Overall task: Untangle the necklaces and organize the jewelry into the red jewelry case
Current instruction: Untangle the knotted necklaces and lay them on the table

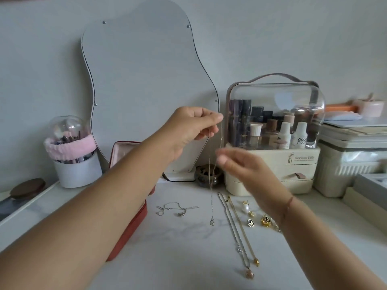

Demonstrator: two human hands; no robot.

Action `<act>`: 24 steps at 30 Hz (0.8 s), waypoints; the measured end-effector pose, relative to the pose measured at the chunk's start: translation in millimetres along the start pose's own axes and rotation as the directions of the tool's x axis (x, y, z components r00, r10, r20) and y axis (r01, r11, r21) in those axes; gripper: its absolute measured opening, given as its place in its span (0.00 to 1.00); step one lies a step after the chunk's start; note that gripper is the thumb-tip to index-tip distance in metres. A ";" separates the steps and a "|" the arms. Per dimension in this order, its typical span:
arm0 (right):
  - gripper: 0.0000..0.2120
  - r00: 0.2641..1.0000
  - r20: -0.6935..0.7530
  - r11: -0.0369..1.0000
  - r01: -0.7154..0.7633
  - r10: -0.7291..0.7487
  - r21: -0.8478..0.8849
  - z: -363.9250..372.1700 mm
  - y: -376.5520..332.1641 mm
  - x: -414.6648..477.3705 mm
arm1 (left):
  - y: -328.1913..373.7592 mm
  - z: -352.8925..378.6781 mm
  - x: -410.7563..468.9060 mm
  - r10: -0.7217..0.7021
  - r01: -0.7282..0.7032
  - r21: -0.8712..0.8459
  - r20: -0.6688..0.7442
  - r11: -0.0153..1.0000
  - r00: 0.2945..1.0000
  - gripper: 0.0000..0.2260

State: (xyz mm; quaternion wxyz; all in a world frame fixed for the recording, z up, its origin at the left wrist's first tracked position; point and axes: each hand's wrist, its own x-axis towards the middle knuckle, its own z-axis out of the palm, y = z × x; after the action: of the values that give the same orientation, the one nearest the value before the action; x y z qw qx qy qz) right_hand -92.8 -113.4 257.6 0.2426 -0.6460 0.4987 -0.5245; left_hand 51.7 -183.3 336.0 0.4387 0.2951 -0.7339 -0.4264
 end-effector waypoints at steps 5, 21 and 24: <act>0.09 0.992 0.059 0.942 -0.090 0.115 -0.323 23.4 47.4 -37.0 | 9.1 2.0 3.4 0.002 -0.004 -0.045 -0.036 0.999 0.999 0.04; 0.19 0.910 -0.401 0.914 -0.246 0.104 -0.323 61.4 67.5 -131.0 | -95.3 20.4 30.0 -0.278 0.274 -0.047 -0.153 0.961 0.948 0.05; 0.19 0.880 -0.470 0.858 -0.183 -0.075 -0.479 72.7 82.0 -140.6 | -129.6 27.8 29.3 -0.341 0.344 -0.013 -0.160 0.939 0.926 0.05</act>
State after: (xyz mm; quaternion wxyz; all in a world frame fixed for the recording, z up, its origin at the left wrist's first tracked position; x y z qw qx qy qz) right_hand -51.2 -33.8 103.6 -0.0509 -0.5243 0.6819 -0.5075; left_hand 21.6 -256.6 225.8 0.4125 0.4553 -0.6369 -0.4657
